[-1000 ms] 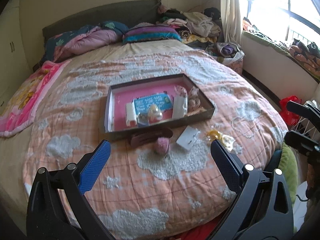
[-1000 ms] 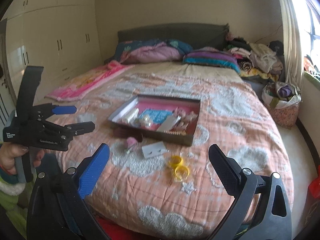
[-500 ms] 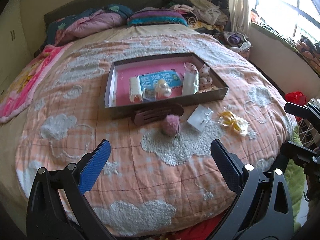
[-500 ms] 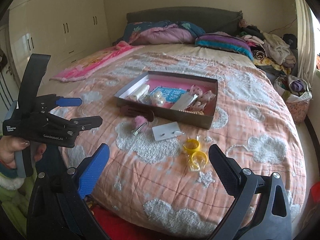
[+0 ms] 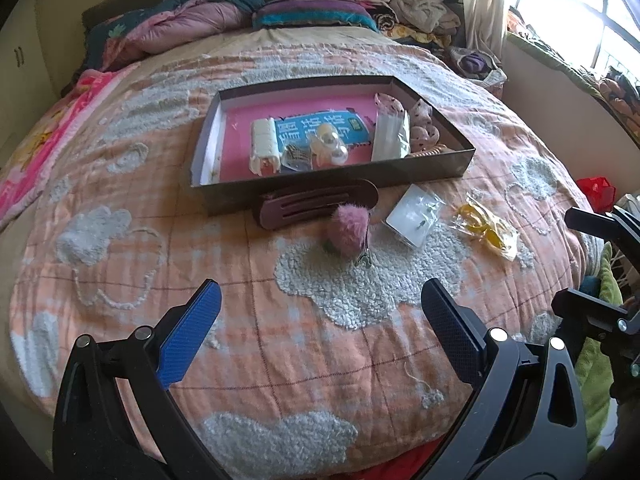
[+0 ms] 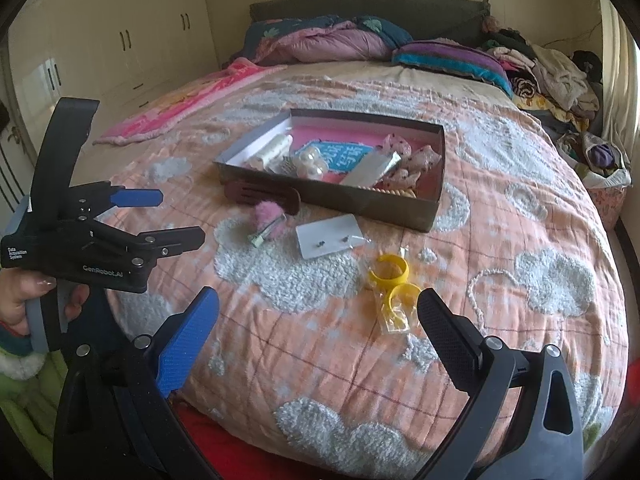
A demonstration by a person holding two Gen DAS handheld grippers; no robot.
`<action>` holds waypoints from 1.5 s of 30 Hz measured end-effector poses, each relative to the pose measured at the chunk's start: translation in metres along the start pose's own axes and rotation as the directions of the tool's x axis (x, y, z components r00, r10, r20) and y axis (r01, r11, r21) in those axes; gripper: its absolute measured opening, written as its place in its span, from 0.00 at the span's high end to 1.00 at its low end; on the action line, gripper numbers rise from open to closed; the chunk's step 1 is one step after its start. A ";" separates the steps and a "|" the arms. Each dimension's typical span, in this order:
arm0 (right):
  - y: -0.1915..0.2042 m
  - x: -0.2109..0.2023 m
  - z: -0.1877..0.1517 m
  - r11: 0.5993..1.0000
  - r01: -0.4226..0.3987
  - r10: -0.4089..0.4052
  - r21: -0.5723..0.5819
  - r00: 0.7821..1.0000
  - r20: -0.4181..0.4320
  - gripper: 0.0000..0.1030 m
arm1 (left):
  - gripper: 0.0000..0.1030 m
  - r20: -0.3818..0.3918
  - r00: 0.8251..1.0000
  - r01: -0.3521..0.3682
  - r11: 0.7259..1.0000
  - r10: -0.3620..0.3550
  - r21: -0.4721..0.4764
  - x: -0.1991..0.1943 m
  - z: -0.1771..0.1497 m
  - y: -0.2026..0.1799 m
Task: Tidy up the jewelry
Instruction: 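Grasp the pink pom-pom clip with the left tool while the right tool grasps the yellow bangle bag, then carry the pom-pom clip and bangle bag over the grey box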
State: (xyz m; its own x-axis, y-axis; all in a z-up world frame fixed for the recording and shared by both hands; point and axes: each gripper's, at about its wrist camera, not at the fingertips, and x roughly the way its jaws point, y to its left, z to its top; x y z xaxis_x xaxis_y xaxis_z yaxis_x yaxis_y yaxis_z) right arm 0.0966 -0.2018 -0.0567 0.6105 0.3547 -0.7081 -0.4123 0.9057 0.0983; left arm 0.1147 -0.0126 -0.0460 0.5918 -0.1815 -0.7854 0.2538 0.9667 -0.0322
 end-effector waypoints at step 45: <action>-0.033 0.066 -0.021 0.997 -0.066 0.070 0.032 0.986 -0.150 0.60 | 0.77 -0.072 0.995 0.071 0.997 -0.070 0.019 0.090 0.027 -0.018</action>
State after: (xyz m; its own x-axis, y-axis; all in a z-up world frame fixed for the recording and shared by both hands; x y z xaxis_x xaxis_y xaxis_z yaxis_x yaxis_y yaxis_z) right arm 0.1366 -0.2135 -0.1213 0.4720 0.3784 -0.7963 -0.4298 0.8874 0.1669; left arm 0.1839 -0.0506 -0.0991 0.5161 -0.2348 -0.8237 0.3094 0.9479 -0.0764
